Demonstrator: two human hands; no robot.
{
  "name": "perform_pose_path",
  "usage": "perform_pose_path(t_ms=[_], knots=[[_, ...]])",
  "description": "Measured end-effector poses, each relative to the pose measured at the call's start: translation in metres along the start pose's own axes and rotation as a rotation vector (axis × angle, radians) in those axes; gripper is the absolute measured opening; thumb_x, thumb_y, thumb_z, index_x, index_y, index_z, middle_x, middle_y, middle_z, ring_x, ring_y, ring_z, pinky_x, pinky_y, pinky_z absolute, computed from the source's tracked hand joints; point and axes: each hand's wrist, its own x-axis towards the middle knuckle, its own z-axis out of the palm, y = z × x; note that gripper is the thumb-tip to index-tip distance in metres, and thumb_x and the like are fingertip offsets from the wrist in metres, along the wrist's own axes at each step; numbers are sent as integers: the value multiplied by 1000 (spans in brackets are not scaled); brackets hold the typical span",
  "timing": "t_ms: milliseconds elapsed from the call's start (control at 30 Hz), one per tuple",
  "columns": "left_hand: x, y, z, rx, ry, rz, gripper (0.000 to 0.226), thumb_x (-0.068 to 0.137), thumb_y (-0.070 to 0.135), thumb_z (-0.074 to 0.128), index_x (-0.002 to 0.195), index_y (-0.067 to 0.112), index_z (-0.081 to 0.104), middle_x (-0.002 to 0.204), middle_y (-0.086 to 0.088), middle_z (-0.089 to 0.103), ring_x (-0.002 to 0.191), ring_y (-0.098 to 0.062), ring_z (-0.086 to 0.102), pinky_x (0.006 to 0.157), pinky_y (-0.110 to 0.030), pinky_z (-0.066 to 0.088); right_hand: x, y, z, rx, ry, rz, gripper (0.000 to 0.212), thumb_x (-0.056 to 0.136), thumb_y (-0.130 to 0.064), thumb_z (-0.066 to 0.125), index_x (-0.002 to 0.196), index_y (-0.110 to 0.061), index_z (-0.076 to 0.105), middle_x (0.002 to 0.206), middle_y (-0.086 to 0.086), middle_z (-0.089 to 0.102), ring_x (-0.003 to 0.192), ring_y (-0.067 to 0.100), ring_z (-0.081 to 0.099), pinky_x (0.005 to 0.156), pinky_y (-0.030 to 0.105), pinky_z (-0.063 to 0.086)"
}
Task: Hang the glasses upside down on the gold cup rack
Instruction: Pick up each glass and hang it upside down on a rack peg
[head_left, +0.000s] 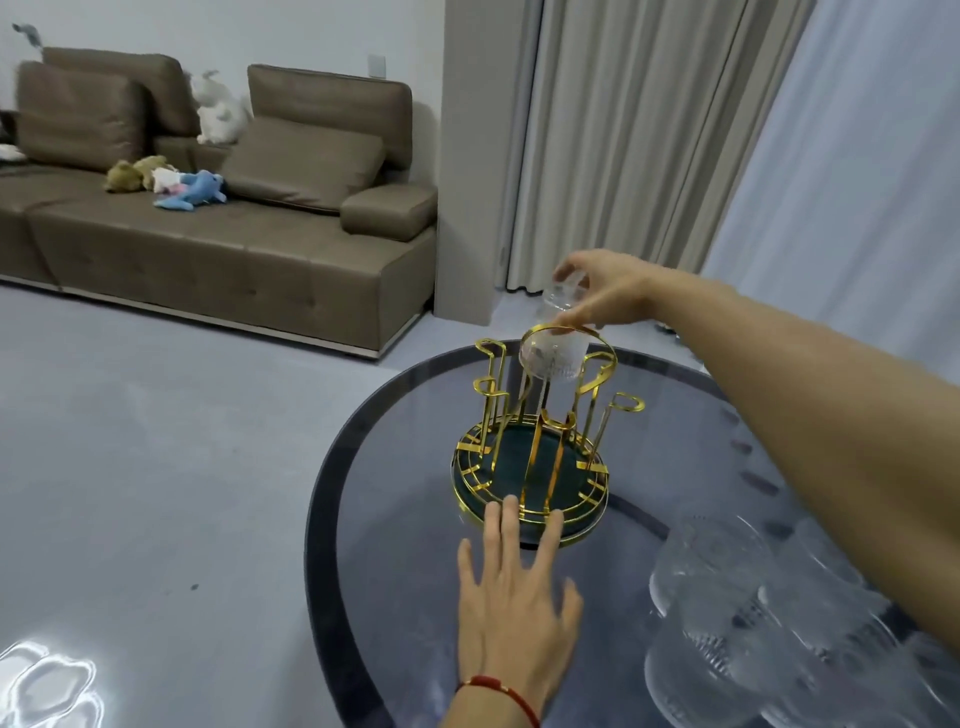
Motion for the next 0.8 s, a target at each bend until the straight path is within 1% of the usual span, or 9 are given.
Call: perform_pose_path(t_ms=[100,167,233,333,433,533,633,700,800], knots=[[-1,1,0,-12,-4,10,68,98,56,24,151,48,-16,165,-4,-27,148,-25,-32,122,-58,-7,15,3,14,23,-106,-18,81,71,-36,91,142,-26,52,134,7,57,116,26,56,86,34,54],[-2,2,-1,-23,7,15,67,98,54,26,153,48,-11,166,-4,-24,148,-26,-31,122,-59,-6,22,4,18,54,-176,-18,80,71,-29,92,142,-29,53,133,2,51,117,26,51,79,31,52],[-2,2,-1,-32,27,19,67,98,52,28,155,47,-6,167,-5,-20,149,-27,-27,121,-59,-4,28,5,22,47,-244,-20,80,72,-23,92,141,-29,54,134,0,50,117,29,54,71,28,53],[-2,3,1,-26,63,28,68,97,49,34,157,43,2,167,-6,-13,150,-30,-21,122,-61,3,34,6,27,31,-312,-10,78,72,-19,92,140,-25,54,137,0,53,114,28,58,75,30,58],[-2,3,1,1,96,32,69,96,48,39,158,40,11,167,-9,-4,152,-34,-10,120,-64,11,38,3,30,25,-340,4,77,73,-15,92,139,-25,54,137,0,53,119,29,56,80,32,59],[-2,2,2,-2,34,33,69,98,49,31,157,42,-3,166,-7,-18,149,-32,-25,121,-63,-1,41,-2,32,38,-359,13,72,73,-10,91,132,-28,54,133,-1,52,117,28,55,72,27,54],[-2,2,2,7,30,26,69,98,49,28,156,43,-8,164,-5,-23,147,-31,-29,121,-62,-4,40,-3,30,55,-369,22,71,73,-8,90,131,-29,54,129,-3,52,115,27,56,69,25,53],[-2,2,2,8,34,23,69,98,47,28,156,44,-9,165,-6,-23,148,-31,-29,121,-62,-3,37,-2,28,74,-370,32,72,74,-9,89,134,-30,54,131,-3,54,117,29,57,74,30,57],[-4,1,3,18,14,18,69,97,48,24,153,45,-16,165,-7,-24,149,-30,-30,122,-62,-1,30,0,24,124,-353,30,73,80,-13,86,144,-26,52,135,1,58,120,29,59,93,43,59]])
